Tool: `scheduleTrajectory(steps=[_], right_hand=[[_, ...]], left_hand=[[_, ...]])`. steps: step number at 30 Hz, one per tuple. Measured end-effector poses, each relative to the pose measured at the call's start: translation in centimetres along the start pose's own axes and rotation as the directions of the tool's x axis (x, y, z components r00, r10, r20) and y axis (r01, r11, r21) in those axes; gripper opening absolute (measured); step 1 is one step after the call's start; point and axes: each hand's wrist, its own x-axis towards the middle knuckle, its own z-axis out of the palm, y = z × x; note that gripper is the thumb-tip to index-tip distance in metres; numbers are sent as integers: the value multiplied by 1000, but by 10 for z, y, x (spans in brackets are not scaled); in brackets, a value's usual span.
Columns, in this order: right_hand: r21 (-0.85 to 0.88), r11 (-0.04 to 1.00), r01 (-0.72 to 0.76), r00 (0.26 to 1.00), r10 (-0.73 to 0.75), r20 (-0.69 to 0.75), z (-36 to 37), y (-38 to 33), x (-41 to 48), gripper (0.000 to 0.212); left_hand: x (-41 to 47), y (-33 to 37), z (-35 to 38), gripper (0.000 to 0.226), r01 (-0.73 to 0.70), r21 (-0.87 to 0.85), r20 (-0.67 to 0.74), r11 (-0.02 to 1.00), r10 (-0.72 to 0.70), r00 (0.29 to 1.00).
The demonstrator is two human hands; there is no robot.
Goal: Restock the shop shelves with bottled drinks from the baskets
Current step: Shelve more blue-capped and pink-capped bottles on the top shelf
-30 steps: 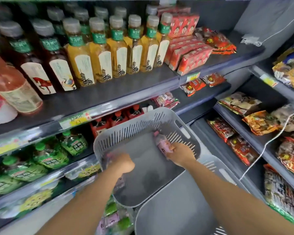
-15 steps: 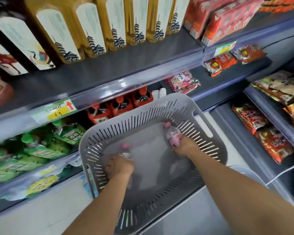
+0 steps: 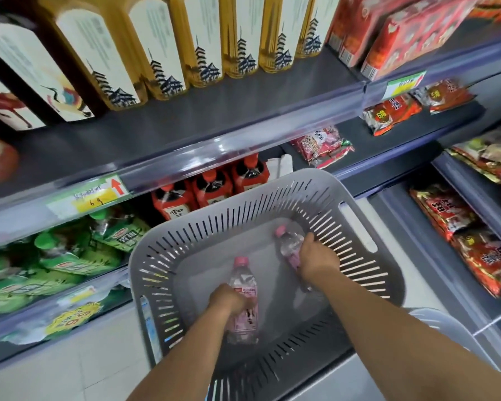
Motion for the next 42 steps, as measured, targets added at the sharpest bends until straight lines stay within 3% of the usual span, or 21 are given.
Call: scheduleTrajectory(steps=[4, 8, 12, 21, 25, 27, 30, 34, 42], right_hand=[[273, 961, -55, 971, -13, 240, -10, 9, -8, 48], [696, 695, -179, 923, -127, 363, -20, 7, -23, 49], [849, 504, -160, 906, -265, 329, -43, 0, -47, 45], [918, 395, -29, 914, -361, 184, -93, -28, -120, 53], [934, 353, 57, 917, -389, 91, -115, -55, -173, 52], [931, 348, 109, 910, -411, 47, -124, -73, -203, 51], [932, 315, 180, 891, -454, -18, -137, -106, -251, 46], [924, 264, 277, 857, -502, -113, -151, -159, -315, 44], [884, 143, 446, 743, -610, -276, -173, -266, -424, 40]], left_hand=[[-21, 16, -10, 41, -68, -115, -16, 991, 67, 998], [-49, 29, -29, 42, -139, -202, -1, 970, 141, 990], [-81, 31, -52, 44, -270, -194, -5, 943, 274, 962], [-173, 21, -100, 34, -540, -309, -185, 783, 507, 842], [-219, 3, -134, 52, -618, -350, -252, 704, 564, 786], [-246, -10, -157, 40, -651, -374, -288, 661, 585, 759], [-285, -35, -194, 22, -713, -370, -353, 596, 619, 701], [-332, -74, -246, 44, -763, -390, -468, 516, 602, 646], [-414, -151, -355, 47, -847, -388, -608, 362, 590, 531]])
